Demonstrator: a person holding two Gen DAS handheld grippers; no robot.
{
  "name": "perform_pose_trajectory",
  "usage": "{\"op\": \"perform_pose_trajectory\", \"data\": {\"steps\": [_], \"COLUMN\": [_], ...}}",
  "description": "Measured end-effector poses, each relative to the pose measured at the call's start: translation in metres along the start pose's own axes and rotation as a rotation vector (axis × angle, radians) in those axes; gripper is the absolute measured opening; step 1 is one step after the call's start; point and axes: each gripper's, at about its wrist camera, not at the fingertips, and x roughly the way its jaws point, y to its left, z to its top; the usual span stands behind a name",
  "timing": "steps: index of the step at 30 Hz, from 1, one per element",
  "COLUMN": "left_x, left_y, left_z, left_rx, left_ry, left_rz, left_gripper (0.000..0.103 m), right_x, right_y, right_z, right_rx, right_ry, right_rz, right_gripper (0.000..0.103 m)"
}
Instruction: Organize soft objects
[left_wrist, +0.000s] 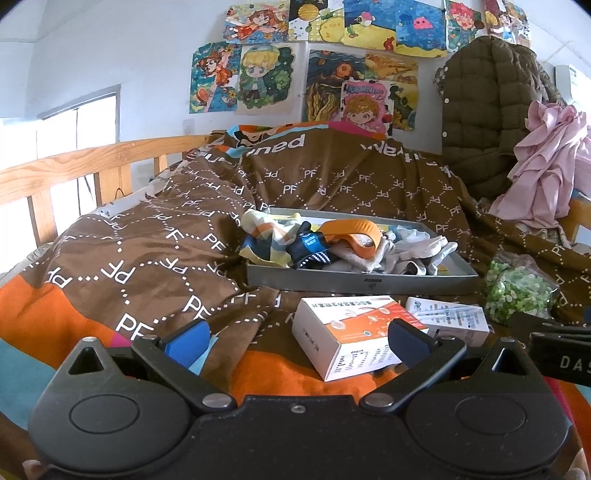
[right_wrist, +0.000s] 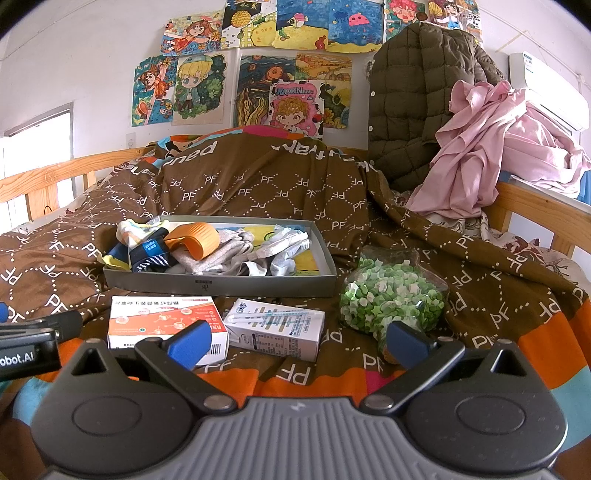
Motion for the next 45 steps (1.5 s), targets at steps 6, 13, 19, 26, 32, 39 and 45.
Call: {"op": "perform_pose_trajectory", "data": {"steps": [6, 13, 19, 26, 32, 39, 45], "left_x": [-0.0021, -0.0009, 0.0, -0.0001, 0.0009, 0.0008, -0.0003], "left_y": [-0.0016, -0.0018, -0.0008, -0.0009, -0.0002, -0.0002, 0.0013], "left_z": [0.0017, 0.0032, 0.0032, 0.0035, 0.0035, 0.0038, 0.0028], "left_rx": [0.007, 0.006, 0.004, 0.005, 0.006, 0.006, 0.007], "left_ry": [0.0, 0.005, 0.007, 0.009, 0.012, 0.011, 0.011], "left_rz": [-0.012, -0.007, -0.005, -0.005, -0.002, -0.003, -0.003], "left_gripper": [0.102, 0.102, 0.102, 0.102, 0.102, 0.102, 0.102], "right_x": [-0.0001, 0.0001, -0.0001, 0.0, 0.0001, 0.0001, 0.0002], "right_y": [-0.0002, 0.0001, 0.0003, 0.0003, 0.0003, 0.0005, 0.0004], "right_z": [0.0003, 0.0002, -0.0002, 0.0002, 0.0004, 0.0005, 0.001], "right_rx": [0.0, 0.0, 0.0, 0.0, 0.0, 0.0, 0.0], "right_ry": [0.0, 0.001, 0.002, 0.003, 0.003, 0.004, 0.005], "right_rz": [0.0, 0.0, 0.0, 0.0, 0.0, 0.0, 0.0], "right_gripper": [0.103, 0.103, 0.103, 0.103, 0.103, 0.103, 0.103]}}
